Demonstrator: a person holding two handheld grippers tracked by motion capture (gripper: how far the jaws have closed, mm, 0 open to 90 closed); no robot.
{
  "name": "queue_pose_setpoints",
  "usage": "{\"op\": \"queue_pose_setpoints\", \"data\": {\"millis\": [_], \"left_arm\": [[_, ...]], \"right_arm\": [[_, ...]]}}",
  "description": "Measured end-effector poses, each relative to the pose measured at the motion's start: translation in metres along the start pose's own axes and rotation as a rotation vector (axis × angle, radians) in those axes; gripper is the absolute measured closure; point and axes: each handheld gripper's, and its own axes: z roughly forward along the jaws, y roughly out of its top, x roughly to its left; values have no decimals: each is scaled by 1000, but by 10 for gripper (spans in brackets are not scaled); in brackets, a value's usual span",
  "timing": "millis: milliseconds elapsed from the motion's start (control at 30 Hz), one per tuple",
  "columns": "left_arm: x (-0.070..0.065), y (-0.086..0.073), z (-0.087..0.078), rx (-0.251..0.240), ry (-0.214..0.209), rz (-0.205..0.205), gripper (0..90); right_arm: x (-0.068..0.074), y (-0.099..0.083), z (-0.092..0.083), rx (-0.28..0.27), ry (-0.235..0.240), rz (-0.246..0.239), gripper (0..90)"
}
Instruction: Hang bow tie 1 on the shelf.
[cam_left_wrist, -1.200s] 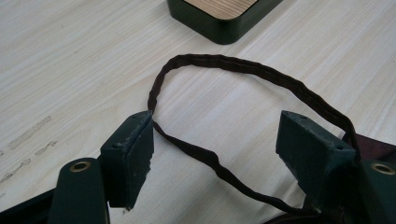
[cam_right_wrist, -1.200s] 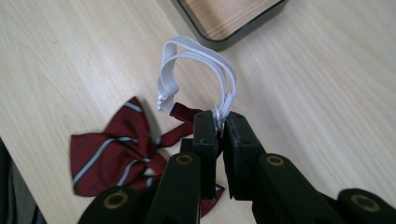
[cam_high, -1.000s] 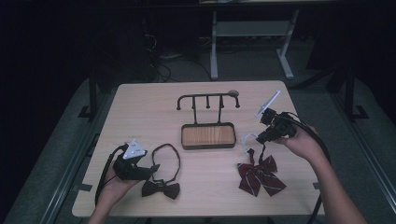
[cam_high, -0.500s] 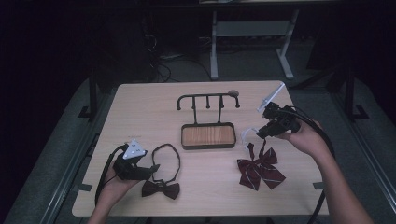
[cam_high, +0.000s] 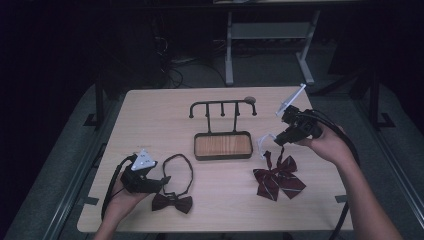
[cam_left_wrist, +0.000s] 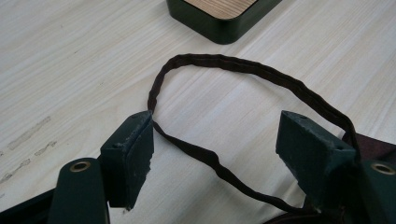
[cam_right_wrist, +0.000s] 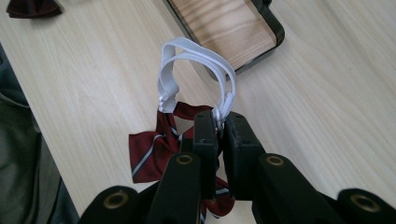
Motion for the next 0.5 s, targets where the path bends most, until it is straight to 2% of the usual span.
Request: {"op": "queue_pose_setpoints", "data": {"millis": [200, 500], "left_arm": [[-1, 1, 0, -5, 3, 2, 282], [1, 1, -1, -4, 9, 5, 282]], "right_arm": [[0, 6, -11, -9, 2, -4, 837], [2, 11, -15, -12, 0, -15, 837]]}}
